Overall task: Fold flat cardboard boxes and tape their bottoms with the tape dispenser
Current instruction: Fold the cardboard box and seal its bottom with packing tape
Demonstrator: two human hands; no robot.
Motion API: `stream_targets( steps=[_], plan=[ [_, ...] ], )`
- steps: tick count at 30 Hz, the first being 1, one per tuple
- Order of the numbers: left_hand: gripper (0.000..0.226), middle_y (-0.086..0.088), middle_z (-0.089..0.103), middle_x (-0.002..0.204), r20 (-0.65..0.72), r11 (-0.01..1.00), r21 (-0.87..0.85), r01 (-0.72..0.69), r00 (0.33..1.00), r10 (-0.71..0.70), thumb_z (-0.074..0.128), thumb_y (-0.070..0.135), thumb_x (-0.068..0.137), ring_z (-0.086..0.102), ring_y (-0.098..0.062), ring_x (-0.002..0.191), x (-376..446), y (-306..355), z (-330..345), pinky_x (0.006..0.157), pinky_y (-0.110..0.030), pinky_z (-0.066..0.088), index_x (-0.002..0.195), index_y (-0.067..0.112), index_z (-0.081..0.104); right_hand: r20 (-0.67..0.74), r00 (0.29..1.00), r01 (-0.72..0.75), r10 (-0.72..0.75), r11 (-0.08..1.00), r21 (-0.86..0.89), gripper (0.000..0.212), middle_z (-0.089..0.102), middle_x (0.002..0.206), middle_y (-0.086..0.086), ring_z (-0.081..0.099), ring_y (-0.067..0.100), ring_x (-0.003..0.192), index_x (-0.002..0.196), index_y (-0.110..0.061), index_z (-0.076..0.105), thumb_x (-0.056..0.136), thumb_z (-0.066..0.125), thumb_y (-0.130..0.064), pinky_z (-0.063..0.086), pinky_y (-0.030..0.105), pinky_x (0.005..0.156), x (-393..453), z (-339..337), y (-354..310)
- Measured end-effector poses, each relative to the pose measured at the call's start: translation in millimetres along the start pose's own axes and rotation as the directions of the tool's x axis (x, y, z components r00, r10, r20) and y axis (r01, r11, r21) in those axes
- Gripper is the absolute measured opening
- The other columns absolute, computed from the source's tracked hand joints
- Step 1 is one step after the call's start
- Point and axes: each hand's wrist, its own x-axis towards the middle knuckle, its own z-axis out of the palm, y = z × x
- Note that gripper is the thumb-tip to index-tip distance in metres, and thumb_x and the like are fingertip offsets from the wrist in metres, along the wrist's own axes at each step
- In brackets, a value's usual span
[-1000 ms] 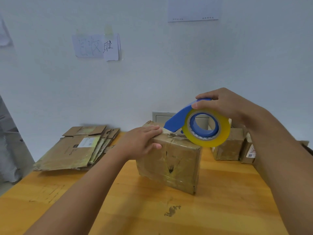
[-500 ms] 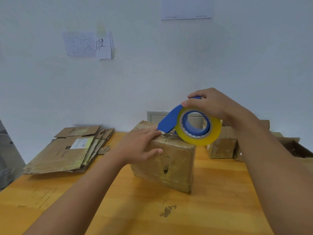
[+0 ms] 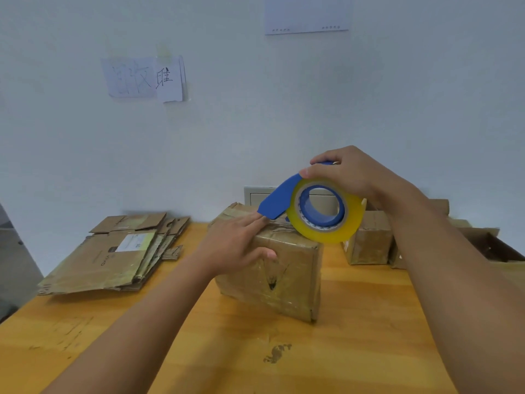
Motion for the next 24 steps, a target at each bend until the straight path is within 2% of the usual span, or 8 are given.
stream_targets(
  steps=[4, 7, 9, 12, 14, 18, 21, 24],
  plan=[
    [0.086, 0.016, 0.042, 0.151, 0.016, 1.000, -0.003, 0.028, 0.999, -0.028, 0.025, 0.086, 0.081, 0.049, -0.012, 0.129, 2.8, -1.0, -0.9, 0.092, -0.033, 0.049, 0.147, 0.032, 0.039, 0.009, 1.000, -0.004, 0.003, 1.000, 0.016, 0.016, 0.069, 0.091, -0.021, 0.065, 0.007, 0.090, 0.080, -0.040, 0.072, 0.079, 0.075, -0.055, 0.052, 0.024, 0.072, -7.3, -11.7, 4.9],
    [0.091, 0.019, 0.030, 0.157, 0.050, 0.998, -0.012, 0.068, 0.997, -0.067, 0.022, 0.088, 0.078, 0.037, -0.010, 0.140, 3.7, -1.6, -0.7, 0.104, -0.035, 0.041, 0.152, 0.035, 0.034, 0.012, 1.000, -0.003, 0.003, 1.000, 0.016, 0.012, 0.071, 0.087, -0.024, 0.066, 0.001, 0.089, 0.074, -0.043, 0.073, 0.081, 0.074, -0.054, 0.049, 0.018, 0.069, -21.6, -24.6, 15.0],
    [0.093, 0.019, 0.027, 0.158, 0.059, 0.997, -0.019, 0.075, 0.996, -0.074, 0.019, 0.090, 0.077, 0.034, -0.009, 0.142, 4.4, -0.8, -0.7, 0.108, -0.037, 0.039, 0.153, 0.037, 0.030, -0.009, 1.000, -0.013, 0.014, 1.000, 0.027, 0.013, 0.070, 0.093, -0.023, 0.064, 0.001, 0.093, 0.087, -0.041, 0.071, 0.082, 0.072, -0.053, 0.045, 0.015, 0.071, -32.6, -27.0, 26.5],
    [0.092, 0.020, 0.027, 0.158, 0.054, 0.997, -0.042, 0.065, 0.997, -0.062, 0.018, 0.091, 0.076, 0.034, -0.010, 0.142, 3.6, -0.4, -1.3, 0.107, -0.038, 0.039, 0.153, 0.041, 0.027, -0.075, 0.997, -0.023, 0.027, 0.998, 0.054, 0.043, 0.064, 0.114, -0.015, 0.061, 0.008, 0.102, 0.119, -0.030, 0.068, 0.083, 0.069, -0.054, 0.044, 0.016, 0.078, -43.4, -21.2, 39.7],
    [0.087, 0.018, 0.027, 0.159, 0.056, 0.997, -0.062, 0.055, 0.997, -0.051, 0.018, 0.091, 0.076, 0.035, -0.011, 0.142, 2.6, -0.2, -2.2, 0.106, -0.040, 0.042, 0.152, 0.047, 0.023, -0.098, 0.995, -0.020, 0.023, 0.999, 0.036, 0.058, 0.061, 0.123, -0.010, 0.057, 0.011, 0.110, 0.132, -0.024, 0.063, 0.083, 0.068, -0.055, 0.044, 0.019, 0.082, -46.2, -18.6, 40.6],
    [0.075, 0.015, 0.030, 0.158, 0.043, 0.997, -0.070, 0.021, 0.999, -0.018, 0.026, 0.084, 0.083, 0.033, -0.012, 0.142, 2.7, 2.0, -4.0, 0.105, -0.039, 0.041, 0.149, 0.049, 0.029, -0.098, 0.995, -0.018, 0.020, 1.000, 0.022, 0.062, 0.060, 0.127, -0.009, 0.056, 0.012, 0.113, 0.134, -0.022, 0.062, 0.083, 0.067, -0.057, 0.043, 0.023, 0.086, -45.6, -18.0, 38.6],
    [0.073, 0.014, 0.023, 0.161, 0.035, 0.997, -0.067, -0.028, 0.999, 0.031, 0.032, 0.078, 0.088, 0.022, -0.009, 0.147, 3.6, 6.4, -3.3, 0.111, -0.033, 0.027, 0.149, 0.038, 0.035, -0.099, 0.995, -0.028, 0.030, 0.999, 0.021, 0.060, 0.061, 0.127, -0.008, 0.057, 0.013, 0.114, 0.133, -0.022, 0.063, 0.084, 0.068, -0.056, 0.044, 0.025, 0.089, -44.4, -16.8, 36.9],
    [0.084, 0.011, 0.033, 0.157, 0.071, 0.998, -0.065, 0.001, 0.997, 0.003, 0.028, 0.083, 0.083, 0.036, -0.011, 0.140, 5.6, 15.3, -1.6, 0.107, -0.031, 0.035, 0.150, 0.032, 0.032, -0.103, 0.994, -0.045, 0.048, 0.998, 0.034, 0.058, 0.062, 0.125, -0.009, 0.058, 0.012, 0.111, 0.130, -0.023, 0.064, 0.084, 0.068, -0.057, 0.046, 0.025, 0.087, -43.3, -16.2, 36.7]
  ],
)
